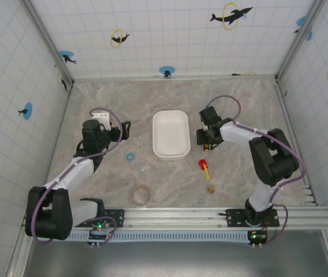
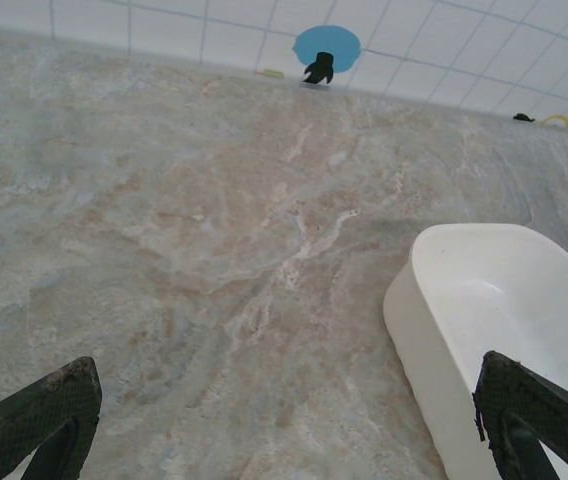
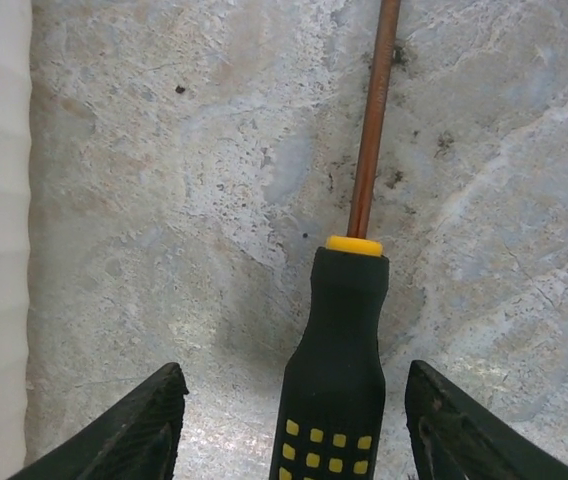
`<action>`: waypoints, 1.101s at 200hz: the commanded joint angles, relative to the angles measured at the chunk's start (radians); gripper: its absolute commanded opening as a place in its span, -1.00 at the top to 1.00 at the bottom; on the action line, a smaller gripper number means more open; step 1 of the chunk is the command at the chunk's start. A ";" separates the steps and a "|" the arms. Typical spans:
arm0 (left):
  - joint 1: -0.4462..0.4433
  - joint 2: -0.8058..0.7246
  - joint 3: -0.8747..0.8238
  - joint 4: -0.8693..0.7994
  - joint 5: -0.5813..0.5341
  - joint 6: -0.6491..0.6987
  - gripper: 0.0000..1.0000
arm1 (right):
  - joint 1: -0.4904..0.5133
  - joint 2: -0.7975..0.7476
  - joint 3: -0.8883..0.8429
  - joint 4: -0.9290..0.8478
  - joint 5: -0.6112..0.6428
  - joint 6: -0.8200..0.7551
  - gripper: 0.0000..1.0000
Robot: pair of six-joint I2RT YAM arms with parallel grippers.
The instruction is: Put the screwdriver in the bin
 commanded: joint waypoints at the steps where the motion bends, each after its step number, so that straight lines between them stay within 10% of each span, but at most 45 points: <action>1: -0.008 0.000 0.033 -0.017 0.002 -0.003 -0.95 | 0.007 0.020 0.037 -0.035 0.016 0.002 -0.16; 134: -0.008 -0.004 0.031 -0.033 -0.003 -0.002 -0.95 | -0.002 0.059 0.076 -0.084 -0.007 0.022 0.66; 220: -0.008 -0.038 0.020 -0.045 -0.015 0.010 -0.95 | -0.092 -0.094 0.132 -0.041 -0.164 0.098 0.84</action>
